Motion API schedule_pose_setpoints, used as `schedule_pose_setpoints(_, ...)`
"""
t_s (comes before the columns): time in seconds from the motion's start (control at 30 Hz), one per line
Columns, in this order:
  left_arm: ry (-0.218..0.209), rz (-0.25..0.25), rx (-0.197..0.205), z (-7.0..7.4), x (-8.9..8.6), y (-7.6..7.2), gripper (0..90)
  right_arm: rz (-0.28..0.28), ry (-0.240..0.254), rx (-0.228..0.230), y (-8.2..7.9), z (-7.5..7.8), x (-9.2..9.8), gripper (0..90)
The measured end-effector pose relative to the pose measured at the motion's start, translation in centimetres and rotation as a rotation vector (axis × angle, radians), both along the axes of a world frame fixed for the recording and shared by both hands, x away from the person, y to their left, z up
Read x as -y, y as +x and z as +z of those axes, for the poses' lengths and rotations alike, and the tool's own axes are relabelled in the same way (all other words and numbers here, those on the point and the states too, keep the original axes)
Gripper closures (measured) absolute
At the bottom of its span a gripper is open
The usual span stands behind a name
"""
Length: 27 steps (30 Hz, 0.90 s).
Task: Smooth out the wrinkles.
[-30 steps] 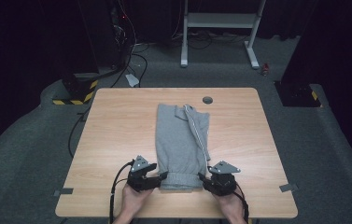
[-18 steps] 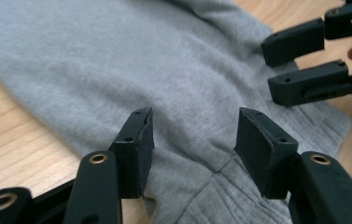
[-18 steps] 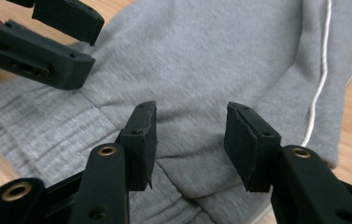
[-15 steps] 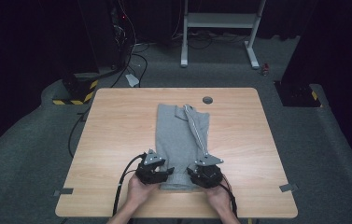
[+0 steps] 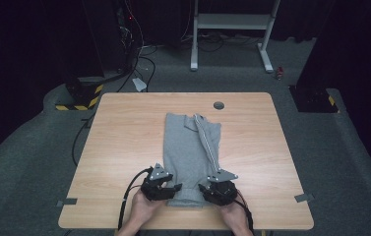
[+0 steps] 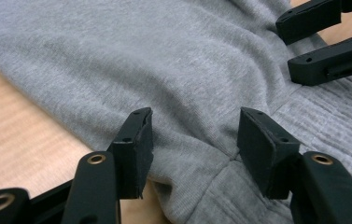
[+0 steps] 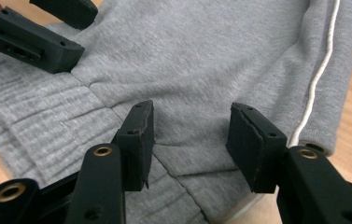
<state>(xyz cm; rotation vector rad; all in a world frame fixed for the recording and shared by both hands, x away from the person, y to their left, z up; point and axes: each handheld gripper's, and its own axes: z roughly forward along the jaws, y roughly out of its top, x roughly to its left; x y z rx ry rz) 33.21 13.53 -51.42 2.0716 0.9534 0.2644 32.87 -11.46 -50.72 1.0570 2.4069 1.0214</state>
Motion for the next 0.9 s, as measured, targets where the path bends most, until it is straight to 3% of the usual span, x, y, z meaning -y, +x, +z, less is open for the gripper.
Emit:
schedule_pose_setpoints(0.17,0.004,-0.020,-0.012,0.0,0.1,-1.6,45.4,0.031,0.000,-0.004,-1.5,-0.1,0.4,50.8)
schedule_pose_setpoints(0.37,0.057,-0.047,-0.001,0.6,0.7,-3.6,44.1,0.061,-0.001,-0.030,-3.1,0.1,0.7,51.3)
schedule_pose_setpoints(0.47,0.042,-0.044,0.015,0.8,0.7,-3.9,43.0,0.072,-0.003,-0.027,-3.6,0.4,0.7,51.8)
schedule_pose_setpoints(0.67,-0.011,-0.006,0.030,1.8,0.0,-2.6,40.4,0.055,0.033,0.015,-3.4,1.8,1.0,54.6)
schedule_pose_setpoints(0.9,0.002,0.085,0.054,1.7,-0.5,0.5,40.8,-0.017,0.048,0.073,-1.6,2.9,1.4,62.5)
